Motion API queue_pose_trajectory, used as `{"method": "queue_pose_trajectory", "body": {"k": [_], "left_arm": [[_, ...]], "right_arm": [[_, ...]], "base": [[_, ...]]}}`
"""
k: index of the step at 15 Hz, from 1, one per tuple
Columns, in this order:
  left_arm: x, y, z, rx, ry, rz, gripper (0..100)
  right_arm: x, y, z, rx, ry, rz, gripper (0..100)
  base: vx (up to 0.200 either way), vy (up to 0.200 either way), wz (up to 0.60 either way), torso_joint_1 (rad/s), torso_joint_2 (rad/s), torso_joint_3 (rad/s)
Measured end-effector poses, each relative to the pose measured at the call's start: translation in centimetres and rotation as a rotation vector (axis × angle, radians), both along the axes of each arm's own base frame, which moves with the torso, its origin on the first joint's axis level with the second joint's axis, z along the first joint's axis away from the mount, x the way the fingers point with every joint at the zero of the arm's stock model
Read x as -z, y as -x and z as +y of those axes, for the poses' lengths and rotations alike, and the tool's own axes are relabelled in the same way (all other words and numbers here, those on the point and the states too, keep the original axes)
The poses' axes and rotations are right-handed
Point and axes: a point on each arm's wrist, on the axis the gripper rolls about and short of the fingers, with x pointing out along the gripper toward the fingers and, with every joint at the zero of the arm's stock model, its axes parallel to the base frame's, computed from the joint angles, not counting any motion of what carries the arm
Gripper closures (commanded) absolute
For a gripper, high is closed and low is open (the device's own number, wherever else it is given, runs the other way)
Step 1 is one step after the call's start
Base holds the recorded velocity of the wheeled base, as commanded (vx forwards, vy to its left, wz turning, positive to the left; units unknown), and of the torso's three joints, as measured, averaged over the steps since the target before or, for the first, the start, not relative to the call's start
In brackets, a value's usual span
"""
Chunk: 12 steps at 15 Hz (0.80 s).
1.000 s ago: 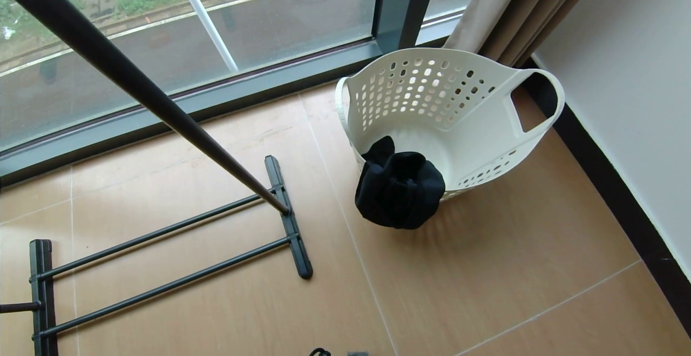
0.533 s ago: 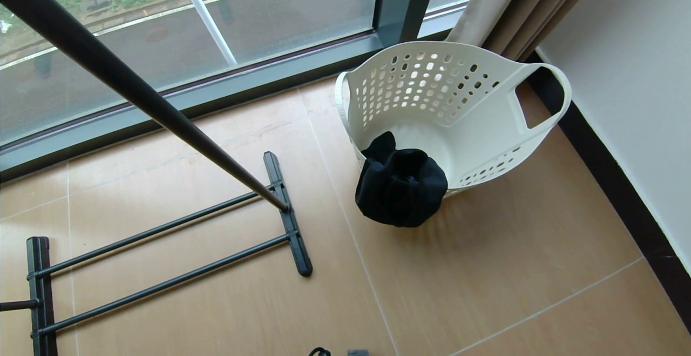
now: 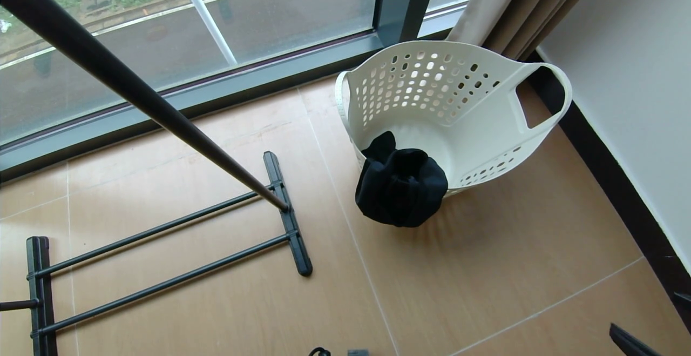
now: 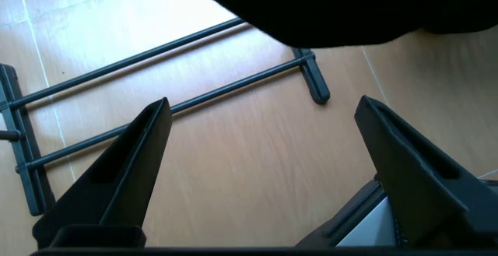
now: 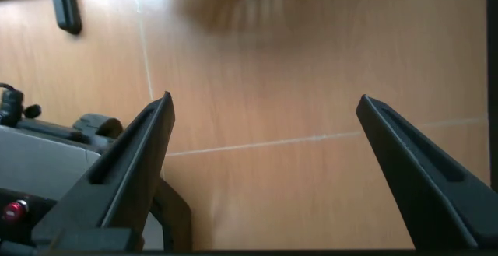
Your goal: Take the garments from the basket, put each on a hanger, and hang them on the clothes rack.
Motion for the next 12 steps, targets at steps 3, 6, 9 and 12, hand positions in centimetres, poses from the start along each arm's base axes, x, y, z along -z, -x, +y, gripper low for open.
{"method": "queue_pose_trajectory", "body": {"k": [3,6,9,12], "left_arm": [[0.0,0.0,0.0,0.000,0.004,-0.001,0],[0.0,0.0,0.0,0.003,0.011,-0.002,0],[-0.1,0.0,0.0,0.004,0.011,-0.002,0],[-0.1,0.0,0.0,0.004,0.012,-0.002,0]], "right_arm": [[-3.3,-3.7,1.7,-0.083,0.002,-0.012,0],[-5.5,-7.2,3.7,-0.142,0.022,-0.004,0],[-6.8,-11.1,5.7,-0.189,0.080,0.002,0],[-7.7,-14.9,8.2,-0.214,0.117,0.002,0]], "base": [[0.000,0.000,0.00,0.000,0.00,0.000],[0.000,0.000,0.00,0.000,0.00,0.000],[0.000,0.000,0.00,0.000,0.00,0.000],[0.000,0.000,0.00,0.000,0.00,0.000]]}}
